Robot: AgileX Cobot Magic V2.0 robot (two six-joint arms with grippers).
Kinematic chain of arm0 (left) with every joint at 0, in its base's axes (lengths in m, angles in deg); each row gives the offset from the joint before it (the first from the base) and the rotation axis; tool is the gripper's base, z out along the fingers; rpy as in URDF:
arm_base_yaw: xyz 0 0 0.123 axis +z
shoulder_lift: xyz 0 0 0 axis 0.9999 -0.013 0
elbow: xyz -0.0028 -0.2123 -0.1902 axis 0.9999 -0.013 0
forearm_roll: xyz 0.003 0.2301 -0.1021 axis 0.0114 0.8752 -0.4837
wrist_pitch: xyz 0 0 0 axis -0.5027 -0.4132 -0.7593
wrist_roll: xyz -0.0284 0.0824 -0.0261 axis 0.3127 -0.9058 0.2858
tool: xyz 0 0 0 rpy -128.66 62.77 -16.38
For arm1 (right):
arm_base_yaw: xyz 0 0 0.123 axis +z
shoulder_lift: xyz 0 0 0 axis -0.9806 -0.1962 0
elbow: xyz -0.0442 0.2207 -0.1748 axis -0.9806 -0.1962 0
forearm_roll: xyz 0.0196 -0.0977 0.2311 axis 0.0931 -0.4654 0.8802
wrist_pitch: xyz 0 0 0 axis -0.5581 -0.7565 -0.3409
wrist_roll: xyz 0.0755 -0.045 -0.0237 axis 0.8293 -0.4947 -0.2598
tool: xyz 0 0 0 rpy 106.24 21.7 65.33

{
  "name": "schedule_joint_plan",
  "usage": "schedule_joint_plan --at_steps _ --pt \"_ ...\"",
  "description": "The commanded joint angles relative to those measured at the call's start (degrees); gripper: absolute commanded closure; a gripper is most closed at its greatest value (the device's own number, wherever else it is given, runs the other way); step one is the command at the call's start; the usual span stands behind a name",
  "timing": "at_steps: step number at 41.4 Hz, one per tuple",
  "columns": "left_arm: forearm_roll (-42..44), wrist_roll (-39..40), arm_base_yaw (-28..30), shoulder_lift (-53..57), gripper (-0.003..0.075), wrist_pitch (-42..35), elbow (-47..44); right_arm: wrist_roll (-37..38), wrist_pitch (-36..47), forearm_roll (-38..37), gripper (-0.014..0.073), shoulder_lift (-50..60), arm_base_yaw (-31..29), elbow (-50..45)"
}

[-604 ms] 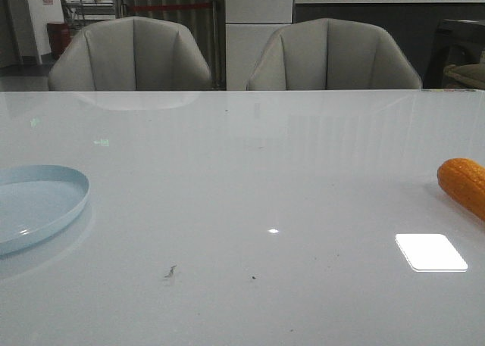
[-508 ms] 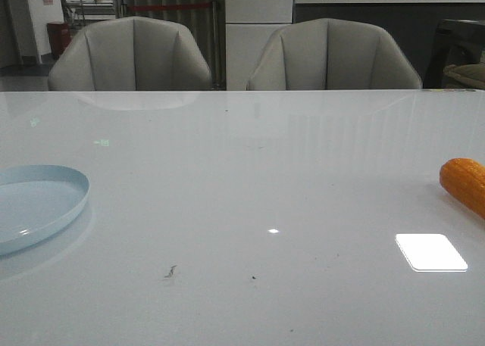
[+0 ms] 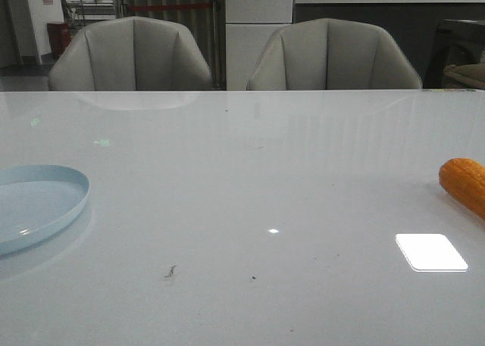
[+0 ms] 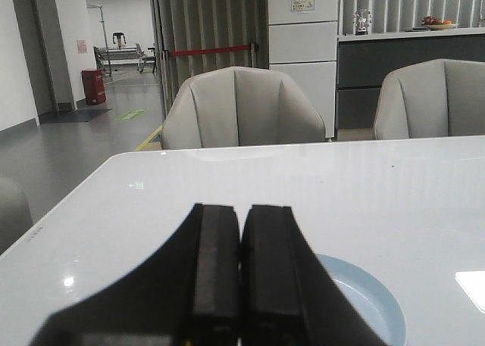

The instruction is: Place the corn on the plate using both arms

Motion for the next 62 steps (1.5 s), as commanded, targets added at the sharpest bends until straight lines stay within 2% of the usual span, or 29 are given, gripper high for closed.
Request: schedule_joint_plan --at_steps 1,13,21,25,28,34,39,53,62 --pt "-0.32 0.61 0.04 0.88 0.0626 -5.38 -2.13 -0.08 5.43 -0.13 0.0538 1.11 -0.04 1.24" --pt "-0.32 0.61 0.04 0.88 0.0626 -8.04 -2.13 -0.08 11.13 -0.13 0.0538 1.11 -0.04 1.24" --pt "-0.92 0.61 0.04 0.88 0.0625 -21.66 -1.64 -0.02 18.09 -0.13 0.0538 1.11 -0.03 1.24" --pt "-0.92 0.61 0.04 0.88 0.0625 -21.49 0.77 0.03 22.11 -0.13 0.0538 1.11 -0.03 2.22" --pt "-0.81 0.61 0.04 0.77 0.0625 -19.63 3.52 0.03 20.53 -0.13 0.0538 1.06 -0.03 5.58" --pt "1.92 0.61 0.04 -0.02 0.0625 -12.02 11.46 -0.02 7.02 -0.13 0.0537 -1.50 -0.03 18.03" --pt "4.21 0.61 0.04 -4.20 0.0624 -6.62 18.63 -0.02 -0.50 -0.13 0.0537 -8.45 -0.03 27.85" --pt "4.31 0.61 0.04 -28.97 0.0624 -6.26 37.27 -0.02 -2.00 -0.13 0.0537 -36.15 -0.03 47.30" --pt "4.31 0.61 0.04 -45.03 0.0624 -5.38 42.98 -0.02 -1.95 -0.13 0.0537 -49.25 -0.03 51.09"
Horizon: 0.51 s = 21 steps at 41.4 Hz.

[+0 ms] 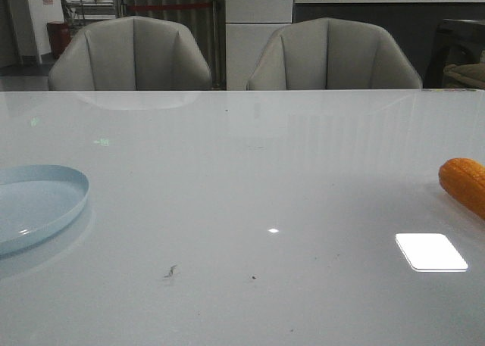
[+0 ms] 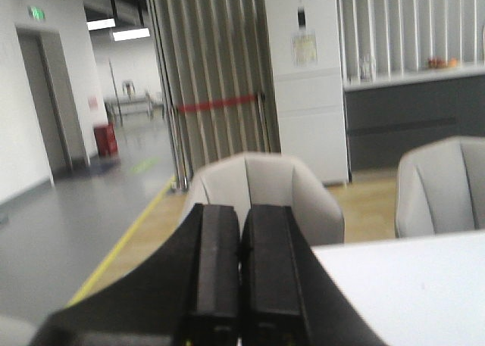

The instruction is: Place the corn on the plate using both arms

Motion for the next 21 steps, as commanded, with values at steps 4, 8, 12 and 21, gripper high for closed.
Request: schedule_joint_plan --at_steps 4,8,12,21 --pt "-0.02 0.61 0.04 -10.72 0.0624 -1.89 3.04 -0.02 3.10 -0.13 0.0537 -7.94 -0.03 2.37" --pt "-2.58 0.61 0.04 -15.54 0.0624 -0.89 3.04 -0.02 1.47 -0.13 0.0537 -12.05 -0.03 2.37" --pt "-8.66 0.61 0.04 -18.59 0.0622 -1.55 3.04 -0.02 -0.55 -0.13 0.0536 -14.91 -0.03 2.37" --pt "-7.21 0.48 0.04 -23.33 0.0525 -1.59 3.04 -0.02 -3.95 -0.13 0.0512 -19.04 -0.03 2.37"
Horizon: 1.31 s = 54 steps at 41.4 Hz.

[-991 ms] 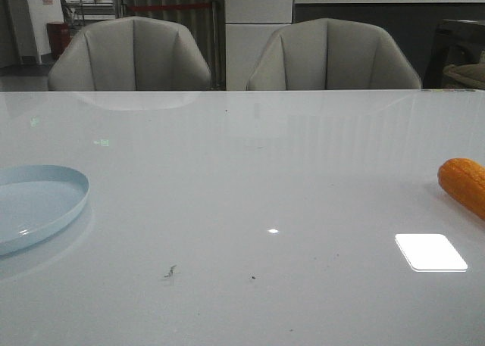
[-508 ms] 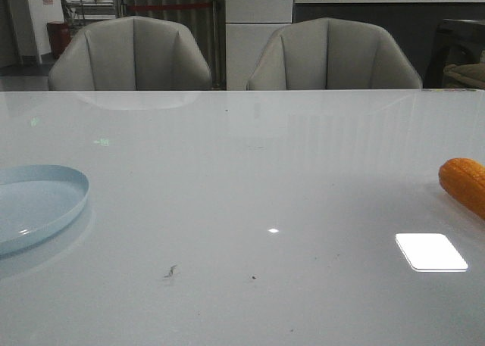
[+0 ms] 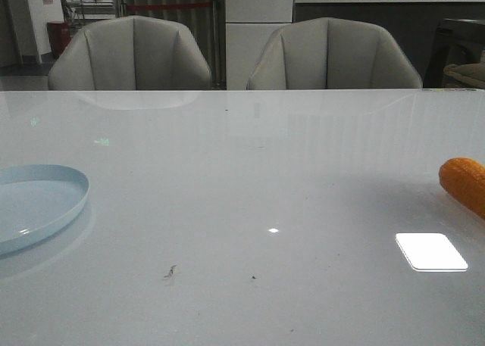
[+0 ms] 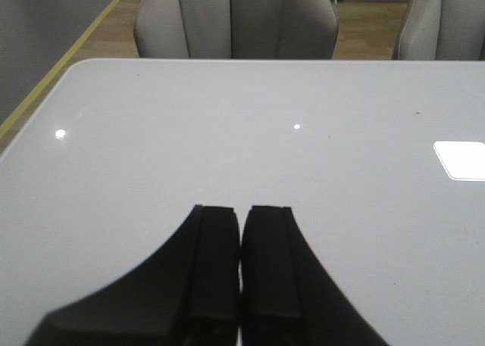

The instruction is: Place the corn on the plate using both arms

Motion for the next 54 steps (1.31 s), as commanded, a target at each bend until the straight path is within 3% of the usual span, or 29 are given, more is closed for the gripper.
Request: schedule_joint_plan --at_steps 1,4,7,11,14,24,32,39,54 --pt "1.71 0.33 0.04 -1.31 0.0494 -4.95 2.06 -0.02 2.99 -0.13 0.0488 -0.22 -0.03 2.25" --pt "4.07 0.33 0.04 -2.87 0.0351 -4.95 2.06 -0.08 3.23 -0.13 0.0398 -0.72 -0.03 2.25" --pt "4.22 0.33 0.04 -4.07 0.0223 -4.95 2.06 -0.08 3.60 -0.13 0.0250 -1.06 -0.03 2.25" --pt "4.05 0.33 0.04 -5.03 0.0179 -5.05 2.06 -0.31 4.44 -0.13 0.0061 -1.06 -0.03 2.25" --pt "4.05 0.33 0.04 -5.22 0.0191 -4.94 2.06 -0.31 5.14 -0.13 -0.0007 -1.06 -0.03 2.25" --pt "3.43 0.33 0.04 -5.12 0.0232 -0.72 2.08 -0.31 5.75 -0.13 -0.0017 -1.14 -0.03 2.13" --pt "-8.72 0.68 6.77 -7.18 0.0232 8.17 3.27 -0.31 3.20 0.24 -0.0017 -1.14 -0.03 2.17" --pt "-10.92 0.68 13.89 -14.56 0.0232 19.04 7.57 -0.31 0.56 1.29 -0.0017 -1.14 -0.03 2.17" --pt "-10.81 0.33 14.71 -34.92 0.0232 32.66 23.12 -0.31 -1.11 1.71 -0.0017 -1.14 -0.03 2.17"
